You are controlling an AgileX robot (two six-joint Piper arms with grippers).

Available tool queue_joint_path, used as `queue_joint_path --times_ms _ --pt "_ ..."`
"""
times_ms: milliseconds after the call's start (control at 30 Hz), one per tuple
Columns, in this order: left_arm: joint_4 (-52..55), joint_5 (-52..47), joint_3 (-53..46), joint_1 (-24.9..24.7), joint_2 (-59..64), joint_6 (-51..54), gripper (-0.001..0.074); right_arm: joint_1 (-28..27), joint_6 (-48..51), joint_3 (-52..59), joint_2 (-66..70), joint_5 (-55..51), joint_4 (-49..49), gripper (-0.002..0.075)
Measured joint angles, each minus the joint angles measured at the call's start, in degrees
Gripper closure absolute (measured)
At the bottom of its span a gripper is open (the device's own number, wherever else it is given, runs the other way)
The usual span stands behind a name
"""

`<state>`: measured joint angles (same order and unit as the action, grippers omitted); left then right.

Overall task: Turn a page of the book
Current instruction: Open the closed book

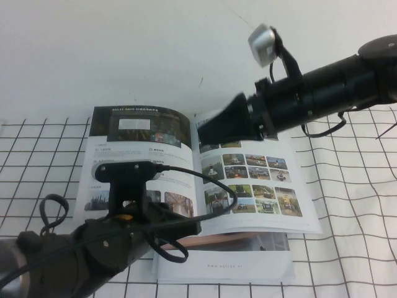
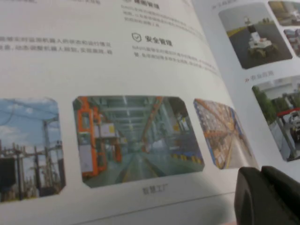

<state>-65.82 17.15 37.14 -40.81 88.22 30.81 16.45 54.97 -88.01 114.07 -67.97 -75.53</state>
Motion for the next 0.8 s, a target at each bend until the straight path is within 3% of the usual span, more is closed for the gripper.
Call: queue_joint_path --times_ms 133,200,333,800 --pt "-0.40 -5.58 0.00 3.22 1.09 0.00 0.0737 0.00 -5.09 0.43 0.00 2.69 19.60 0.0447" --pt "-0.40 -7.79 0.00 4.80 2.20 0.00 0.0737 0.00 -10.10 1.28 0.00 6.56 29.61 0.0563" --pt "-0.40 -9.38 0.00 6.16 4.37 0.00 0.0737 0.00 -15.76 3.02 1.29 11.04 39.39 0.0693" --pt "-0.40 -10.36 0.55 6.54 7.87 0.12 0.0737 0.00 -17.68 3.65 8.82 13.87 40.81 0.0724"
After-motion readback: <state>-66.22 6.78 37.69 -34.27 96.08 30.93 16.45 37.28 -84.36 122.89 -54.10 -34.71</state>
